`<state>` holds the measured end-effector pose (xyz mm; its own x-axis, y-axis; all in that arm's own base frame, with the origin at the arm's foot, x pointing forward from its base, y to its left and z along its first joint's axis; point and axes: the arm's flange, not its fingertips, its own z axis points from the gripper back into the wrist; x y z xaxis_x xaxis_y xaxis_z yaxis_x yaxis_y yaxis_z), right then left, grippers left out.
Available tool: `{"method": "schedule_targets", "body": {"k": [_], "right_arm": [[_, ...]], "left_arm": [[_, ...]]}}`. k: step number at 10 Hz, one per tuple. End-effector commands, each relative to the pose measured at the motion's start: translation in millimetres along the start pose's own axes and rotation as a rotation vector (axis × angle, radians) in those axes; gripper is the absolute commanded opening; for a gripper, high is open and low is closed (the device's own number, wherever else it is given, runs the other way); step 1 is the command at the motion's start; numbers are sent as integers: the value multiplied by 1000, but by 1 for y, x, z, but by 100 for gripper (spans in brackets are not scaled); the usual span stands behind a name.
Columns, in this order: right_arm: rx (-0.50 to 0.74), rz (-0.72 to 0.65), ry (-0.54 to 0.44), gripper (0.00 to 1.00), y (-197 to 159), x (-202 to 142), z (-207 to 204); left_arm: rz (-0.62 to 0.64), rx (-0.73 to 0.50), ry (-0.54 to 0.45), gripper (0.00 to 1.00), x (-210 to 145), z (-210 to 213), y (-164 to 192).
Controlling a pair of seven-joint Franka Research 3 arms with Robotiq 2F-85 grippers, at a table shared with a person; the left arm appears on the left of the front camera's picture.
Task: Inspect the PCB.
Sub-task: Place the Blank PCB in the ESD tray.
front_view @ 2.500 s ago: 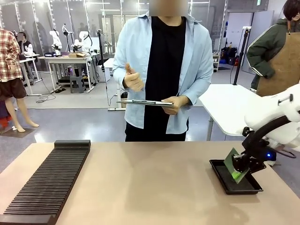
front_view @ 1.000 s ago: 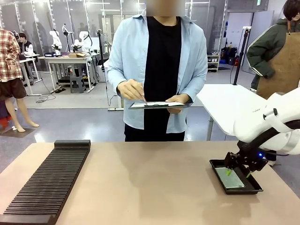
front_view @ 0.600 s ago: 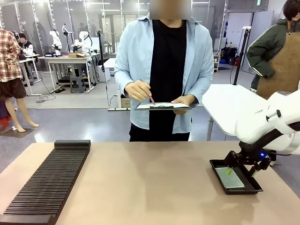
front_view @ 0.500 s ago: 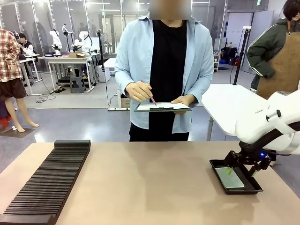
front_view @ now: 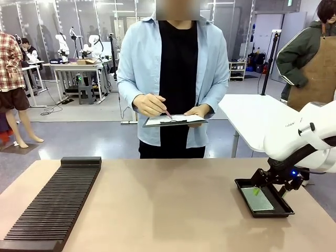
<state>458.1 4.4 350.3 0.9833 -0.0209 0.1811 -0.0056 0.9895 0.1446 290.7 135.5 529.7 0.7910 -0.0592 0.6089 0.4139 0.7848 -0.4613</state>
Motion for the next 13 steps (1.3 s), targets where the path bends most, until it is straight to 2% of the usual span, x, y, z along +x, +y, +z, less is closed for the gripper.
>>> {"method": "schedule_targets", "body": {"k": [1, 4, 9, 11, 13], "right_arm": [[8, 3, -5, 100, 0, 0, 1], [0, 0, 0, 100, 0, 0, 0], [194, 161, -146, 100, -32, -63, 181], [288, 213, -207, 100, -52, -87, 228], [436, 261, -267, 100, -70, -113, 263]], "left_arm": [[9, 21, 11, 100, 0, 0, -2], [9, 21, 11, 100, 0, 0, -2], [9, 21, 11, 100, 0, 0, -2], [9, 21, 11, 100, 0, 0, -2], [9, 21, 11, 100, 0, 0, -2]]}}
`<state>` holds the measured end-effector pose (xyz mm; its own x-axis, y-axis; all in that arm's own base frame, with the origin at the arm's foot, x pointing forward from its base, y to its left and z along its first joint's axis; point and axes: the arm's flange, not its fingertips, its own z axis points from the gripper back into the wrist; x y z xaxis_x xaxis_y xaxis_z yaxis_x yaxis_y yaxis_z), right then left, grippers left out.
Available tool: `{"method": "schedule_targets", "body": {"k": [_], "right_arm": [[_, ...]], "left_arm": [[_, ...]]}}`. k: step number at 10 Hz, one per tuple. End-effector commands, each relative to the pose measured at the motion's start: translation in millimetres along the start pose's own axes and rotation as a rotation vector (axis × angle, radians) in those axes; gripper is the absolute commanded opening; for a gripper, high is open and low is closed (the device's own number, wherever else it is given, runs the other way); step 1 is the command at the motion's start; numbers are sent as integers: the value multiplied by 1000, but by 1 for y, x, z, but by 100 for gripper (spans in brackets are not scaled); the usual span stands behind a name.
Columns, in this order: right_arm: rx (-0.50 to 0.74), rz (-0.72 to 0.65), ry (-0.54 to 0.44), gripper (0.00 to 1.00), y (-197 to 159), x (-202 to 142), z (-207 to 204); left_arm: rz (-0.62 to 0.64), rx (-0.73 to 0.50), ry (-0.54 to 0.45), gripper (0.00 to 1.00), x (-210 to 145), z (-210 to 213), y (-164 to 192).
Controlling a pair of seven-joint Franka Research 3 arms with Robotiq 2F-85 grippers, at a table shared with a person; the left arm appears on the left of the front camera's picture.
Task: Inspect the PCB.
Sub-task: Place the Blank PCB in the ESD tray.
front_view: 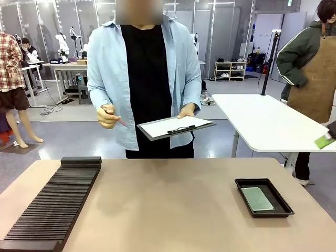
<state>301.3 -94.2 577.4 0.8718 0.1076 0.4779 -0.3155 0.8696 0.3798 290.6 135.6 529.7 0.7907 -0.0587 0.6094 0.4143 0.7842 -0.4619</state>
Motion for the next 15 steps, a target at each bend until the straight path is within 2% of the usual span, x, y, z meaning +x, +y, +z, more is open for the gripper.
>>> {"method": "schedule_targets", "body": {"k": [1, 6, 7, 8, 15], "right_arm": [[142, 43, -23, 100, -6, -12, 14], [176, 85, -127, 100, -5, -42, 40], [180, 48, -114, 100, -10, -38, 32], [146, 66, -100, 100, -3, -34, 44], [146, 66, -100, 100, -3, -34, 44]], "left_arm": [[9, 22, 12, 100, 0, 0, -2], [9, 22, 12, 100, 0, 0, -2], [9, 22, 12, 100, 0, 0, -2], [9, 22, 12, 100, 0, 0, -2], [9, 22, 12, 100, 0, 0, -2]]}}
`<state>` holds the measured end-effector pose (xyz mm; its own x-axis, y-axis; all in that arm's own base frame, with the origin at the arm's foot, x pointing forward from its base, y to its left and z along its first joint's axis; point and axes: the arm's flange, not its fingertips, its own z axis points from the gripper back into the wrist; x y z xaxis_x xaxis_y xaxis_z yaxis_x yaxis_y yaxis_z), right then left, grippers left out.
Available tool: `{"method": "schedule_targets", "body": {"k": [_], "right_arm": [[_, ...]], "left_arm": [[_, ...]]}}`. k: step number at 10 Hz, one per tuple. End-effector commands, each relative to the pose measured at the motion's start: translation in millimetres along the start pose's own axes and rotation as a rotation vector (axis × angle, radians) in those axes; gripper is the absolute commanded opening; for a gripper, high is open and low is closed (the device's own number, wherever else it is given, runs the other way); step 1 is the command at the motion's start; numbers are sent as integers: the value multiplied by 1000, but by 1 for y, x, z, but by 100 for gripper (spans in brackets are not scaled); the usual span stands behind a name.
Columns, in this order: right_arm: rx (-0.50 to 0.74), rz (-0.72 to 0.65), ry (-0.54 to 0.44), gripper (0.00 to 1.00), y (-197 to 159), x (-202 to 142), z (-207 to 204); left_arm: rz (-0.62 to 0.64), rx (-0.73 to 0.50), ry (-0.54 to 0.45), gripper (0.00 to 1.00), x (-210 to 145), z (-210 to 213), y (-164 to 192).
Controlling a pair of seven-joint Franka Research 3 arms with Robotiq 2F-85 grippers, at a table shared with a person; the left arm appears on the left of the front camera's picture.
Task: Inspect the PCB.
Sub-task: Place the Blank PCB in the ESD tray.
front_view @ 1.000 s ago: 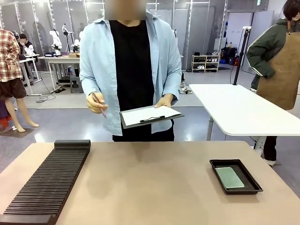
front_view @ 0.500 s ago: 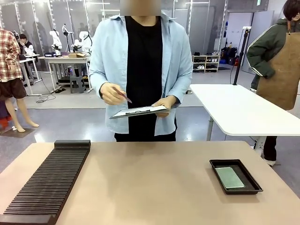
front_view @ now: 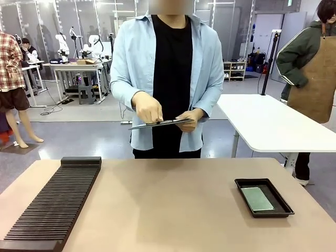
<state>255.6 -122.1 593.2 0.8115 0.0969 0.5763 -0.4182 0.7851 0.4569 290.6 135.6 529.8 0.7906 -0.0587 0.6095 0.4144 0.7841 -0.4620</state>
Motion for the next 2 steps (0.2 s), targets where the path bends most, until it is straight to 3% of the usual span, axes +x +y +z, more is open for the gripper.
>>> {"method": "schedule_targets", "body": {"k": [1, 2], "right_arm": [[3, 11, 3, 100, 0, 1, 1], [3, 11, 3, 100, 0, 1, 1]], "left_arm": [[9, 22, 12, 100, 0, 0, -2], [9, 22, 12, 100, 0, 0, -2]]}}
